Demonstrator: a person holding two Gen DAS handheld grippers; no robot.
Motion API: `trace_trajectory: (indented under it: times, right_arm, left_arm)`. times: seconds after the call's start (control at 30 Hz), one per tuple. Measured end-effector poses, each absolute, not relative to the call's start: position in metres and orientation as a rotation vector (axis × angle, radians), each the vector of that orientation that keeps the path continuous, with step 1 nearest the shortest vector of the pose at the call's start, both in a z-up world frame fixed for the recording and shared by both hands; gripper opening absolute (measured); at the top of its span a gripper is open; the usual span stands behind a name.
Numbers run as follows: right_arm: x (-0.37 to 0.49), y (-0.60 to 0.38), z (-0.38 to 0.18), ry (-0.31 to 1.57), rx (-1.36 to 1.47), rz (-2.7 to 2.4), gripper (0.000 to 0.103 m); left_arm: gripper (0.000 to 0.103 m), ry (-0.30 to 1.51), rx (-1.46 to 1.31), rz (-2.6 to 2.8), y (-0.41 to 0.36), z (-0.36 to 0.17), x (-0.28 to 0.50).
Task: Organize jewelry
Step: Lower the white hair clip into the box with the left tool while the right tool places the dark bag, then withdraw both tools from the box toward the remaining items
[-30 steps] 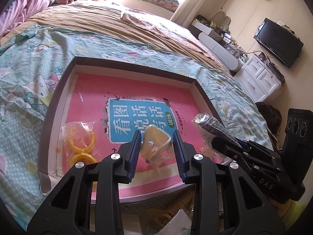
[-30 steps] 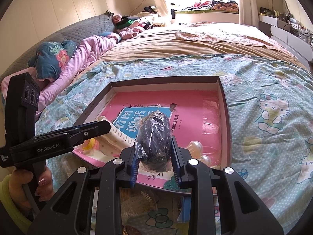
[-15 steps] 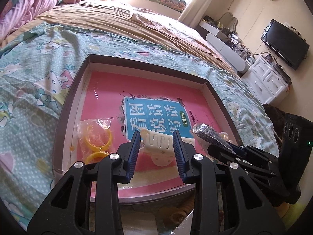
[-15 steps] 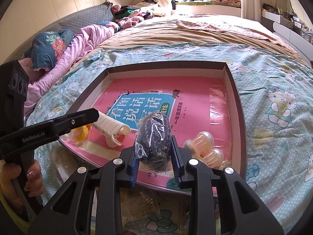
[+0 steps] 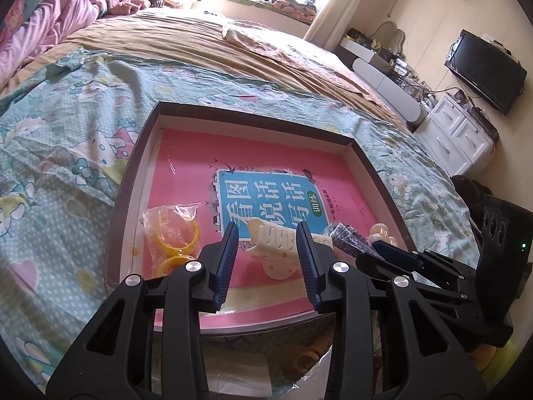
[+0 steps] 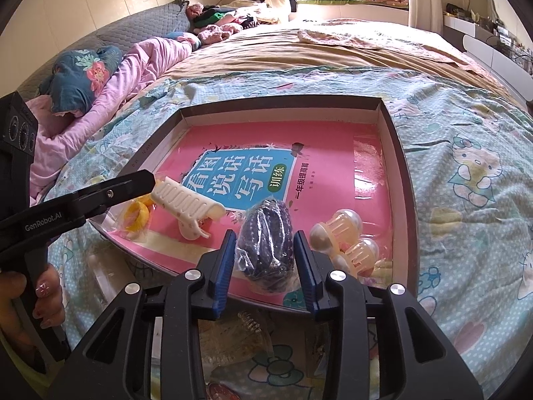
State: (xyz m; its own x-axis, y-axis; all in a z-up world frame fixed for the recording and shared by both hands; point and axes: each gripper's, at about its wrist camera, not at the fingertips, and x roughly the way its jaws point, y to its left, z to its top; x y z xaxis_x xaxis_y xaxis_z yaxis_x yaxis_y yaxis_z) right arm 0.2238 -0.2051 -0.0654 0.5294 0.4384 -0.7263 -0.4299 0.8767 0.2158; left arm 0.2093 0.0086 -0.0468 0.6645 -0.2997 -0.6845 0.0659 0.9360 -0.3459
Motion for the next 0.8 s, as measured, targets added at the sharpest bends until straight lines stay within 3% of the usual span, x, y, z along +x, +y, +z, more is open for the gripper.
trace_trajectory:
  times: [0.27, 0.47, 0.53, 0.8]
  right_arm:
    - [0.209, -0.215, -0.047, 0.815, 0.020, 0.512, 0.054]
    - [0.201, -0.222, -0.037, 0.785, 0.046, 0.498, 0.077]
    - [0.200, -0.225, -0.034, 0.777, 0.050, 0.492, 0.082]
    - [0.193, -0.236, -0.021, 0.745, 0.075, 0.469, 0.087]
  left_arm:
    - [0.045, 0.828, -0.309, -0.194, 0.015, -0.041, 0.198]
    - [0.056, 0.826, -0.303, -0.192, 0.015, -0.037, 0.192]
    - [0.065, 0.824, -0.299, -0.189, 0.014, -0.034, 0.190]
    - [0.092, 0.818, -0.289, -0.167, 0.016, -0.025, 0.182]
